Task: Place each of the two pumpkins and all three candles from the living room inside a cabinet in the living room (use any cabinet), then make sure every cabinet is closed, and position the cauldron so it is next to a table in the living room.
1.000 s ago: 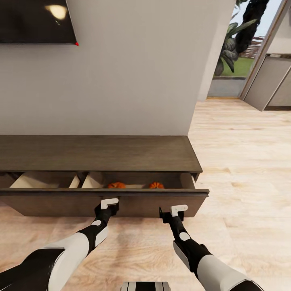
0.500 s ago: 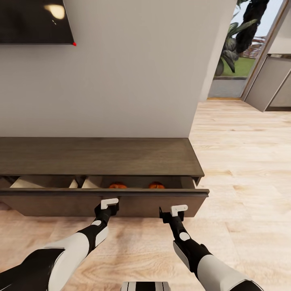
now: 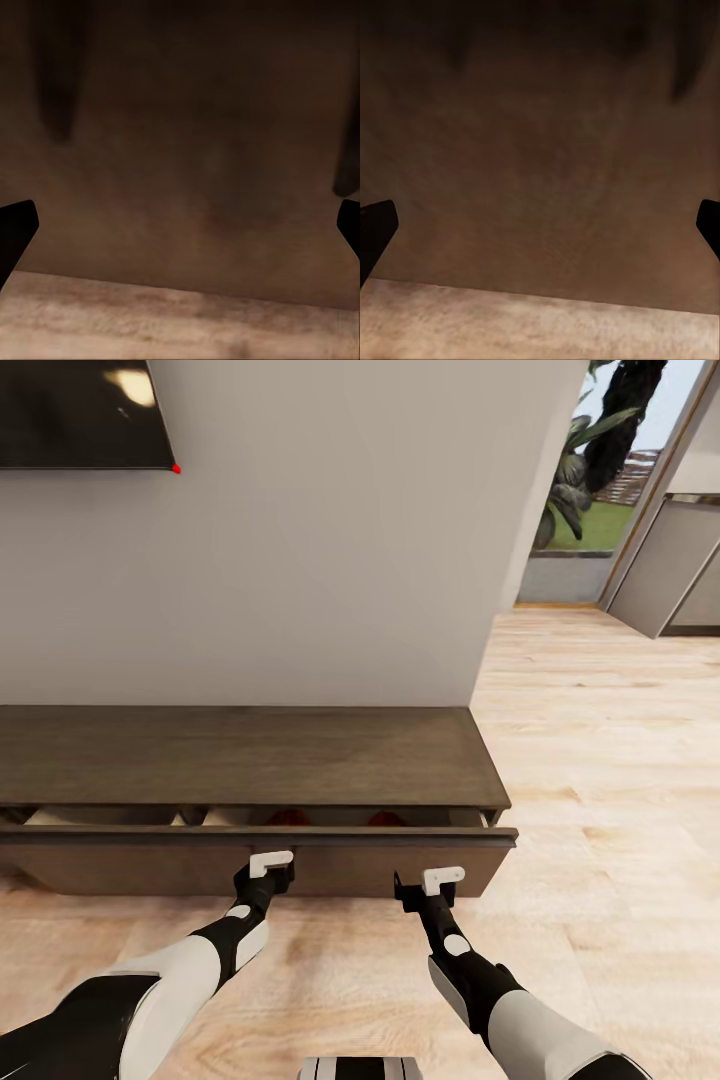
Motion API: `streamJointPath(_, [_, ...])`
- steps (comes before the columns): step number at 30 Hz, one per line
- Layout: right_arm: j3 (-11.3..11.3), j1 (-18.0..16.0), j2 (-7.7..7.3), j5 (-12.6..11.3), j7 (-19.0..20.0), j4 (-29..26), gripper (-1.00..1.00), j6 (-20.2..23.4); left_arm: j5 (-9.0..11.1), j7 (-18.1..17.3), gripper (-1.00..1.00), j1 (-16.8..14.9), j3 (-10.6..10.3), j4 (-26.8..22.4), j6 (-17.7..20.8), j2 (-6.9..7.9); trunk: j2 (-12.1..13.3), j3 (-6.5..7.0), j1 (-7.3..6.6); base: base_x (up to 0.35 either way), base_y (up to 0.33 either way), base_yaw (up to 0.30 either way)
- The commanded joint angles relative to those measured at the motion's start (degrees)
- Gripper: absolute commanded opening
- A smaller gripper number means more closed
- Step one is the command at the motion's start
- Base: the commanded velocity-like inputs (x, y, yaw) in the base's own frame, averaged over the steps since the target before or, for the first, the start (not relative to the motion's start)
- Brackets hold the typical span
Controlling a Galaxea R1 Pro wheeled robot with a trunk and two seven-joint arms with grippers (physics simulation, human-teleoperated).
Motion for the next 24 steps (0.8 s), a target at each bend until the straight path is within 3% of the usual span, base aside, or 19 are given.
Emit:
streamJointPath(1, [0.5, -0.05, -0.02, -0.6, -0.27, 0.06, 1.0, -0.22, 0.24, 0.05, 1.0, -0.06, 0.27, 0.04, -0.22, 0.0, -0.02, -0.04, 0.0, 0.067, 0.0, 0.0])
streamJointPath(24, [0.5, -0.05, -0.02, -0.6, -0.26, 0.06, 1.0, -0.22, 0.3, 0.05, 1.0, -0.06, 0.27, 0.04, -0.22, -0.01, -0.02, -0.04, 0.0, 0.052, 0.0, 0.0])
